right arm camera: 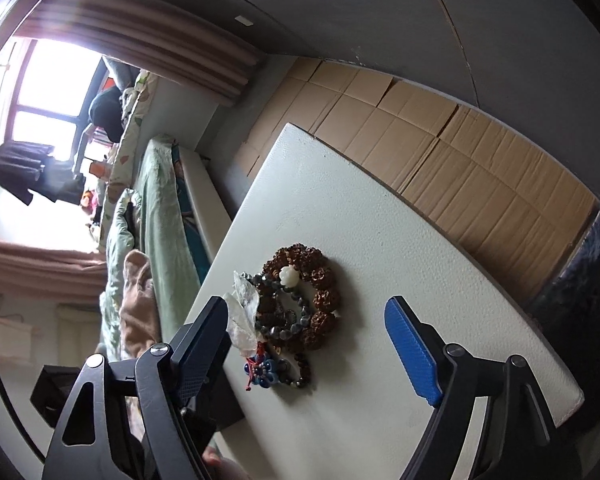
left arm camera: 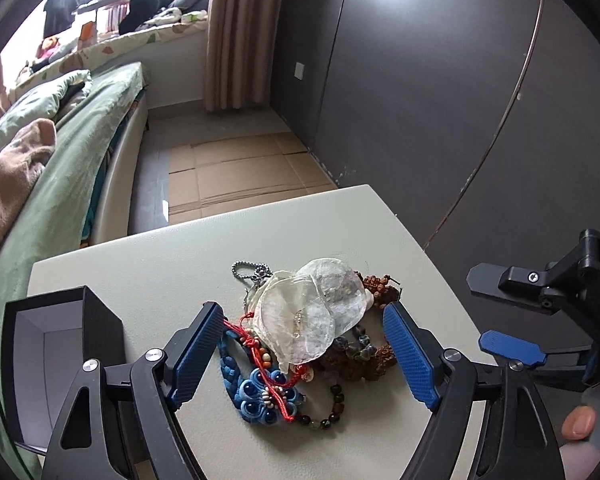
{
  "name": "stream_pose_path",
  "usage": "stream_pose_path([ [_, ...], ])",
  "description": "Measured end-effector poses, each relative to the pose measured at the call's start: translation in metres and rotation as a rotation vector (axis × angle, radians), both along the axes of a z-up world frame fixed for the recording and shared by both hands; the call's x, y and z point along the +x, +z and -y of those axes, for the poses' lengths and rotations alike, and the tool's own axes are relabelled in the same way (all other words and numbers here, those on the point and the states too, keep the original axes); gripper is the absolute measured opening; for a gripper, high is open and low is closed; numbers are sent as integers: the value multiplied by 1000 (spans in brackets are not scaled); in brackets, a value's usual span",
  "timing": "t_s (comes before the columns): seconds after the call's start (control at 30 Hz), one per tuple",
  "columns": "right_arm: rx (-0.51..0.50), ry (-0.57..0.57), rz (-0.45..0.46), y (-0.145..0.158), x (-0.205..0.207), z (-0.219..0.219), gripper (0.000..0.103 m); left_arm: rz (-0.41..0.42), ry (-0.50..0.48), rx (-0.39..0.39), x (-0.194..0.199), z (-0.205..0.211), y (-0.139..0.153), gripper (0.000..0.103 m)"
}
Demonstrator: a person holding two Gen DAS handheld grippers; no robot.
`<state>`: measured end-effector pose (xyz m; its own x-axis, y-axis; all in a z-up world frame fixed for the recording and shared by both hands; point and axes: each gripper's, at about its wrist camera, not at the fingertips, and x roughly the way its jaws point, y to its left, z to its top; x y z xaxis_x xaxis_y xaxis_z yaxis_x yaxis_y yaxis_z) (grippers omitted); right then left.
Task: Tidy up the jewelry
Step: 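Reach the left gripper into the jewelry pile and grasp the clear crystal pouch, then lift the clear pouch with left gripper while right gripper grasps grey beaded bracelet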
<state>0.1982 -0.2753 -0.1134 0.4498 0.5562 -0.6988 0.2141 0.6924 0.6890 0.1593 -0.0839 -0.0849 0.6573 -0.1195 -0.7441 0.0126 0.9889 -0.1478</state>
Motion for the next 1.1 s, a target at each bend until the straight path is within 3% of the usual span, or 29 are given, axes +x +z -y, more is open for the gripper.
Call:
stream_pose_path([
  [0.13, -7, 0, 3, 0, 5, 1, 82, -25, -18, -8, 7, 3, -6, 61],
  [0.17, -2, 9, -3, -1, 6, -1, 82, -29, -20, -12, 8, 3, -8, 54],
  [0.23, 6, 36, -12, -4, 9, -6, 82, -51, -24, -20, 10, 3, -13, 32],
  [0.27, 9, 47, -13, -4, 10, -9, 82, -62, -25, -30, 12, 1, -15, 13],
  [0.3, 6, 52, -12, -4, 11, -11, 82, -71, -21, -46, 12, -2, -18, 4],
  [0.53, -16, 70, -2, -4, 10, -20, 82, 15, 27, -137, -3, -25, 3, 0],
  [0.73, -14, 92, 21, -6, 11, -26, 62, 81, 62, -195, -16, -43, 25, 0],
  [1.1, -145, 237, 96, 0, 24, -71, 61, 162, 97, -262, -43, -79, 48, 0],
])
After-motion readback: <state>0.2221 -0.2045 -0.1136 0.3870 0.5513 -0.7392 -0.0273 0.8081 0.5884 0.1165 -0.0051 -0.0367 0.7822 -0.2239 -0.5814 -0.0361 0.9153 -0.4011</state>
